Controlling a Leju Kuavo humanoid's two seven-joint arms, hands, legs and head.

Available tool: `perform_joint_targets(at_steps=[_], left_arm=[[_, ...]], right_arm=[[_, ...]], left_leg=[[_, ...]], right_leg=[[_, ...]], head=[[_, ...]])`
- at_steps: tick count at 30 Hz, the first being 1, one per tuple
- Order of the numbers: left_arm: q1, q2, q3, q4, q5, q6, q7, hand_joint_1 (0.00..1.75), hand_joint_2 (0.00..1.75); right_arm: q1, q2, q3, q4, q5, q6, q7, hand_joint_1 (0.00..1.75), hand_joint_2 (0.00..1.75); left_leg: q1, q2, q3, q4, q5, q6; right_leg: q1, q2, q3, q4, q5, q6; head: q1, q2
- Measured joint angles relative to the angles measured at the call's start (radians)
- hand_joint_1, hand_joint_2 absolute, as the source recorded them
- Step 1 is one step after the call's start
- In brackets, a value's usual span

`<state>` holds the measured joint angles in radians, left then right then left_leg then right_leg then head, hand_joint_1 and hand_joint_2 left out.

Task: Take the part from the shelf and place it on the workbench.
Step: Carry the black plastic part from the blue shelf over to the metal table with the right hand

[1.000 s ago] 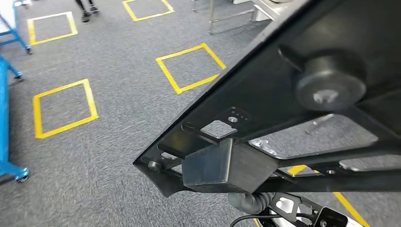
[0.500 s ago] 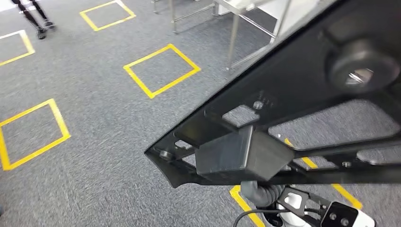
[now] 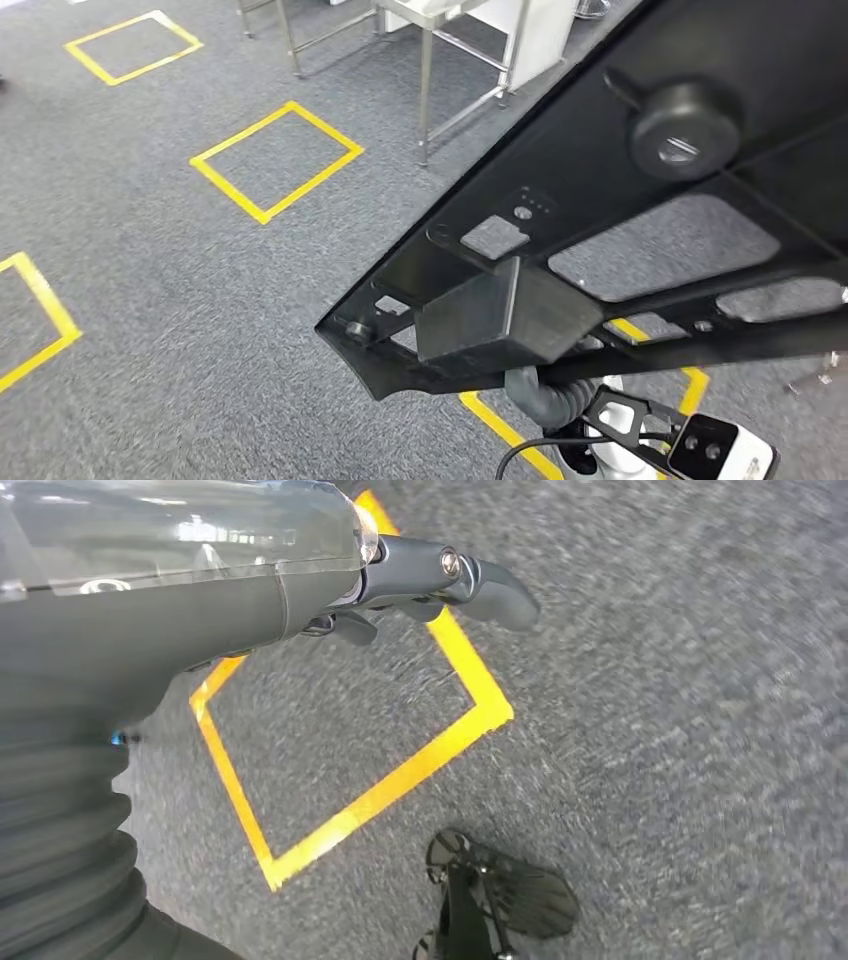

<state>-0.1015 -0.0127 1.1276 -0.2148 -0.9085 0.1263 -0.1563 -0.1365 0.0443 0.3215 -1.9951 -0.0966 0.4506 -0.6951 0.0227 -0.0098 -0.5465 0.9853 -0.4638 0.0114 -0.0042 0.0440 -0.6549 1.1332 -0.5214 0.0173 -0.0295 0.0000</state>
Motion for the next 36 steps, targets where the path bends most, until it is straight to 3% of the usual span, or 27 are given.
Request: perform_joint_targets(at_steps=[2, 3, 4, 5, 7, 9, 12, 14, 16, 17, 18, 19, 21, 23, 25, 27, 29, 31, 33, 34, 35, 36], left_arm=[[0.003, -0.002, 0.0, 0.0, 0.0, -0.002, 0.0, 0.0, 1.75], [0.004, -0.003, 0.0, 0.0, 0.0, -0.002, 0.0, 0.0, 1.75], [0.004, -0.003, 0.0, 0.0, 0.001, -0.002, 0.0, 0.0, 1.75], [0.002, -0.004, 0.0, 0.0, 0.003, 0.0, 0.0, 0.0, 1.75], [0.0, -0.005, 0.001, 0.0, 0.009, 0.005, 0.0, 0.0, 1.75], [0.0, -0.005, 0.002, 0.0, 0.015, 0.009, 0.0, 0.0, 1.75], [-0.002, -0.005, 0.007, 0.0, 0.019, 0.012, -0.002, 0.0, 1.75], [-0.005, -0.005, 0.01, 0.0, 0.019, 0.013, -0.005, 0.0, 1.75], [-0.003, -0.006, 0.014, 0.0, 0.019, 0.014, -0.007, 0.0, 1.75], [0.0, -0.006, 0.016, 0.0, 0.019, 0.014, -0.008, 0.0, 1.75], [0.003, -0.005, 0.018, 0.0, 0.02, 0.013, -0.008, 0.0, 1.75], [0.006, -0.005, 0.019, 0.0, 0.022, 0.011, -0.008, 0.0, 1.75], [0.007, -0.006, 0.021, 0.0, 0.026, 0.005, -0.008, 0.0, 1.75], [0.007, -0.006, 0.024, 0.0, 0.029, 0.0, -0.007, 0.0, 1.75], [0.008, -0.006, 0.026, 0.0, 0.031, -0.002, -0.007, 0.0, 1.75], [0.007, -0.007, 0.026, 0.0, 0.033, -0.004, -0.008, 0.0, 1.75], [0.004, -0.008, 0.027, 0.0, 0.033, -0.007, -0.01, 0.0, 1.75], [0.005, -0.008, 0.027, 0.0, 0.031, -0.008, -0.012, 0.0, 1.75], [0.008, -0.007, 0.028, 0.0, 0.029, -0.01, -0.012, 0.0, 1.75], [0.008, -0.007, 0.029, 0.0, 0.029, -0.011, -0.012, 0.0, 1.75], [0.007, -0.007, 0.029, 0.0, 0.028, -0.013, -0.012, 0.0, 1.75], [0.005, -0.007, 0.029, 0.0, 0.027, -0.014, -0.012, 0.0, 1.75]], right_arm=[[-0.002, 0.0, -0.001, 0.007, 0.003, -0.003, 0.0, 1.43, 1.75], [-0.002, 0.0, -0.001, 0.01, 0.008, -0.004, 0.0, 1.43, 1.75], [-0.002, 0.0, -0.001, 0.012, 0.012, -0.005, 0.0, 1.43, 1.75], [-0.002, 0.0, -0.001, 0.013, 0.016, -0.006, 0.0, 1.43, 1.75], [-0.003, 0.0, -0.001, 0.013, 0.019, -0.008, 0.0, 1.43, 1.75], [-0.004, 0.0, -0.001, 0.013, 0.019, -0.006, 0.0, 1.43, 1.75], [-0.005, 0.001, -0.002, 0.014, 0.022, -0.005, -0.001, 1.43, 1.75], [-0.007, 0.003, -0.001, 0.014, 0.027, -0.01, 0.0, 1.43, 1.75], [-0.008, 0.007, -0.001, 0.017, 0.028, -0.015, 0.0, 1.43, 1.75], [-0.008, 0.008, -0.001, 0.019, 0.028, -0.017, 0.0, 1.43, 1.75], [-0.007, 0.009, -0.001, 0.021, 0.028, -0.019, 0.0, 1.43, 1.75], [-0.006, 0.009, 0.0, 0.023, 0.028, -0.019, 0.0, 1.43, 1.75], [-0.005, 0.009, 0.001, 0.026, 0.027, -0.018, 0.0, 1.43, 1.75], [-0.007, 0.01, 0.003, 0.028, 0.025, -0.017, 0.0, 1.43, 1.75], [-0.009, 0.011, 0.006, 0.032, 0.025, -0.017, 0.0, 1.43, 1.75], [-0.011, 0.012, 0.007, 0.033, 0.025, -0.017, 0.0, 1.43, 1.75], [-0.018, 0.012, 0.008, 0.034, 0.025, -0.018, 0.0, 1.43, 1.75], [-0.027, 0.012, 0.011, 0.035, 0.025, -0.021, 0.0, 1.43, 1.75], [-0.03, 0.012, 0.013, 0.038, 0.025, -0.023, 0.0, 1.43, 1.75], [-0.03, 0.012, 0.014, 0.04, 0.025, -0.024, 0.0, 1.43, 1.75], [-0.03, 0.012, 0.015, 0.041, 0.024, -0.024, 0.0, 1.43, 1.75], [-0.032, 0.012, 0.015, 0.041, 0.023, -0.025, 0.0, 1.43, 1.75]], left_leg=[[-0.004, 0.028, -0.001, 0.001, -0.001, 0.003], [-0.004, 0.042, -0.001, 0.001, -0.002, 0.003], [-0.004, 0.055, 0.0, 0.001, -0.004, 0.002], [-0.005, 0.067, 0.002, 0.001, -0.005, 0.0], [-0.007, 0.085, 0.008, 0.003, -0.01, -0.006], [-0.011, 0.102, 0.012, 0.004, -0.015, -0.016], [-0.012, 0.127, 0.02, 0.006, -0.024, -0.032], [-0.01, 0.094, 0.008, 0.056, -0.058, -0.041], [-0.009, 0.041, -0.043, 0.178, -0.12, -0.045], [-0.009, 0.028, -0.075, 0.241, -0.145, -0.047], [-0.009, 0.022, -0.098, 0.281, -0.154, -0.047], [-0.009, 0.02, -0.105, 0.285, -0.143, -0.046], [-0.008, 0.006, -0.069, 0.186, -0.071, -0.042], [-0.005, -0.046, -0.02, 0.063, -0.019, -0.034], [-0.005, -0.078, -0.004, 0.02, -0.014, -0.025], [-0.006, -0.057, -0.002, 0.013, -0.009, -0.014], [-0.002, -0.031, 0.002, 0.003, -0.003, 0.0], [-0.003, -0.003, 0.003, -0.001, -0.002, 0.009], [-0.006, 0.026, 0.002, 0.0, -0.004, 0.01], [-0.006, 0.04, 0.002, 0.0, -0.005, 0.009], [-0.006, 0.052, 0.003, 0.001, -0.007, 0.008], [-0.007, 0.063, 0.005, 0.001, -0.009, 0.006]], right_leg=[[-0.003, -0.032, -0.065, 0.133, -0.055, 0.005], [-0.004, -0.037, -0.082, 0.166, -0.06, 0.007], [-0.005, -0.041, -0.076, 0.156, -0.045, 0.007], [-0.006, -0.047, -0.049, 0.107, -0.015, 0.006], [0.0, -0.089, 0.032, -0.043, 0.046, -0.002], [0.01, -0.117, 0.073, -0.125, 0.066, -0.013], [0.01, -0.087, 0.073, -0.136, 0.068, -0.028], [0.003, -0.066, 0.08, -0.145, 0.073, -0.04], [0.002, -0.043, 0.082, -0.146, 0.075, -0.047], [0.003, -0.029, 0.08, -0.145, 0.076, -0.049], [0.004, -0.014, 0.079, -0.143, 0.076, -0.049], [0.004, 0.001, 0.079, -0.141, 0.075, -0.049], [0.004, 0.028, 0.079, -0.135, 0.073, -0.046], [0.004, 0.052, 0.075, -0.129, 0.072, -0.039], [-0.001, 0.075, 0.065, -0.126, 0.075, -0.026], [-0.004, 0.09, 0.058, -0.125, 0.078, -0.012], [0.0, 0.05, 0.038, -0.087, 0.053, -0.003], [0.001, -0.012, -0.017, 0.028, -0.008, 0.002], [-0.004, -0.035, -0.075, 0.145, -0.051, 0.007], [-0.005, -0.039, -0.082, 0.159, -0.047, 0.008], [-0.006, -0.044, -0.066, 0.131, -0.025, 0.007], [-0.005, -0.054, -0.029, 0.065, 0.009, 0.005]], head=[[0.0, 0.0], [0.0, 0.0], [0.0, 0.0], [0.0, 0.0], [0.0, 0.0], [0.0, 0.0], [0.0, 0.0], [0.0, 0.0], [0.0, 0.0], [0.0, 0.0], [0.0, 0.0], [0.0, 0.0], [0.0, 0.0], [0.0, 0.0], [0.0, 0.0], [0.0, 0.0], [0.0, 0.0], [0.0, 0.0], [0.0, 0.0], [0.0, 0.0], [0.0, 0.0], [0.0, 0.0]])
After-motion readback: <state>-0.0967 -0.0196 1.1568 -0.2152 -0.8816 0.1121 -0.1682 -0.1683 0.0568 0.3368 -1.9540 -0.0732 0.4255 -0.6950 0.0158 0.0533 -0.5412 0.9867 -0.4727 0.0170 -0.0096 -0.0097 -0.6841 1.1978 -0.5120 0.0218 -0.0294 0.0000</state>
